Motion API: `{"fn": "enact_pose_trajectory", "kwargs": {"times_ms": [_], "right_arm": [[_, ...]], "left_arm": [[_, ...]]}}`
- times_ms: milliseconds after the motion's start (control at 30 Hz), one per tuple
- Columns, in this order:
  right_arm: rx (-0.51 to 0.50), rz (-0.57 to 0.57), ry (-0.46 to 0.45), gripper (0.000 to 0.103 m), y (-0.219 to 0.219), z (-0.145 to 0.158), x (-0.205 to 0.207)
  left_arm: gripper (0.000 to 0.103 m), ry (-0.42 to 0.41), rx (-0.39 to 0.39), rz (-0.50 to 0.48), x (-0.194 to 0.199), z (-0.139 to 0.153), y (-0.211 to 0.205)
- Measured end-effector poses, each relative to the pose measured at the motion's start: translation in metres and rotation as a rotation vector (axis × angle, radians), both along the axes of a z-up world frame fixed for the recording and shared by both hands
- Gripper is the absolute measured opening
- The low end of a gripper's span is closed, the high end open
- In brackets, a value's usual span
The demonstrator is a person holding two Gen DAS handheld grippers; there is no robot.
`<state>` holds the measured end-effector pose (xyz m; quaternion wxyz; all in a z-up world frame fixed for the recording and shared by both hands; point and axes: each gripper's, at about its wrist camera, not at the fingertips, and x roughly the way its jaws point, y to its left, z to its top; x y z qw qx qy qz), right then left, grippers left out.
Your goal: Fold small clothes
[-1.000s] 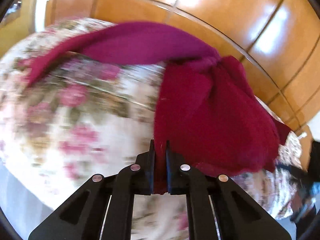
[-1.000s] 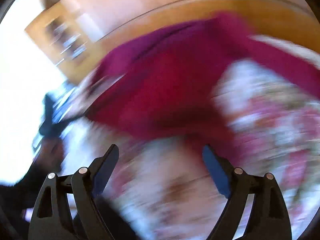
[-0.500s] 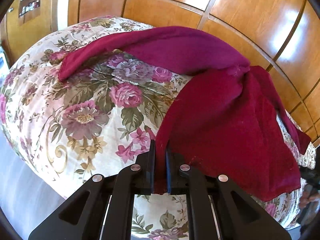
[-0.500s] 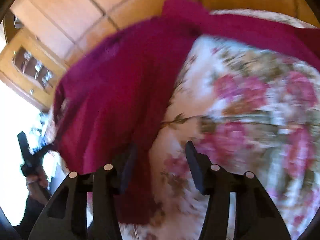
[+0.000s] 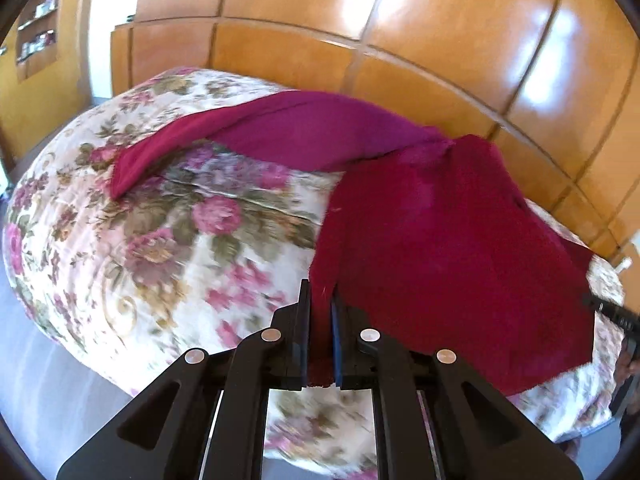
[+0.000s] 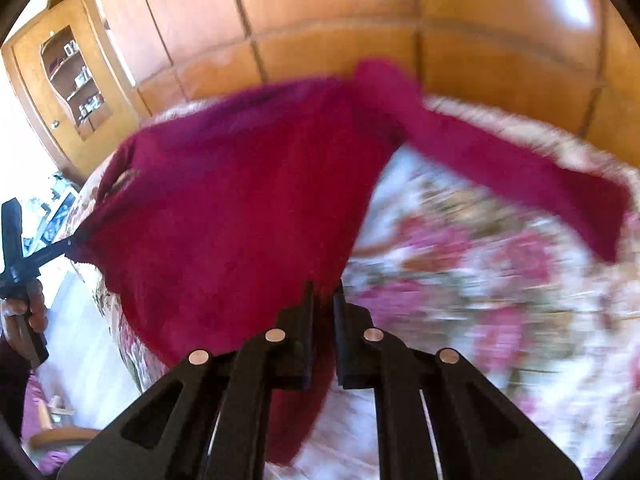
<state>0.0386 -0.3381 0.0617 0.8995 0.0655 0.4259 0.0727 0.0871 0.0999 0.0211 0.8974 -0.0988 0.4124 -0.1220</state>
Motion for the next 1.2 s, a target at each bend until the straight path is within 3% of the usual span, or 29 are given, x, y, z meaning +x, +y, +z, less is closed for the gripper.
{"fn": "enact_pose_trajectory", "kwargs": {"times_ms": [100, 267, 367, 433, 467, 500, 533, 600, 700, 800, 933, 1067, 1167, 1200], "right_arm": [[-0.075, -0.029, 0.018, 0.006, -0.024, 0.007, -0.031], [-0.075, -0.050, 0.159, 0.006, -0.030, -0.035, -0.057], [-0.111, -0.060, 0.202, 0.007, -0.035, -0.058, -0.066], [-0.103, -0.080, 0.206, 0.014, -0.035, -0.059, -0.061], [-0.123, -0.101, 0.189, 0.032, -0.036, -0.054, -0.059], [-0.144, -0.116, 0.157, 0.049, -0.036, -0.046, -0.056], [-0.151, -0.122, 0.124, 0.052, -0.036, -0.040, -0.059], [-0.156, -0.122, 0.069, 0.062, -0.031, -0.027, -0.051], [-0.147, -0.096, -0.013, 0.066, -0.009, -0.013, -0.036], [-0.083, 0.000, -0.040, 0.073, 0.032, -0.016, -0.012], [-0.037, 0.097, -0.017, 0.073, 0.080, -0.031, 0.017], [0.010, 0.166, 0.017, 0.074, 0.119, -0.047, 0.042], [0.038, 0.185, 0.051, 0.074, 0.132, -0.058, 0.058], [0.042, 0.185, 0.057, 0.074, 0.134, -0.059, 0.060]], "left_arm": [[0.007, 0.013, -0.005, -0.061, -0.027, 0.001, -0.020], [0.007, 0.139, 0.026, -0.112, -0.061, -0.037, -0.044], [0.008, 0.197, 0.020, -0.083, -0.070, -0.054, -0.037], [0.008, 0.214, -0.035, -0.045, -0.069, -0.053, -0.022], [0.010, 0.204, -0.040, -0.001, -0.066, -0.049, -0.011], [0.025, 0.187, -0.032, 0.032, -0.063, -0.045, -0.002], [0.043, 0.163, -0.018, 0.076, -0.060, -0.040, 0.009], [0.056, 0.114, 0.015, 0.191, -0.051, -0.028, 0.035], [0.056, 0.062, 0.073, 0.364, -0.026, -0.019, 0.080], [0.056, 0.056, 0.114, 0.454, 0.002, -0.017, 0.115], [0.056, 0.029, 0.209, 0.443, 0.039, -0.016, 0.123], [0.067, -0.010, 0.403, 0.350, 0.078, -0.024, 0.103], [0.068, -0.026, 0.552, 0.309, 0.106, -0.036, 0.089], [0.061, -0.028, 0.580, 0.305, 0.115, -0.039, 0.089]]}}
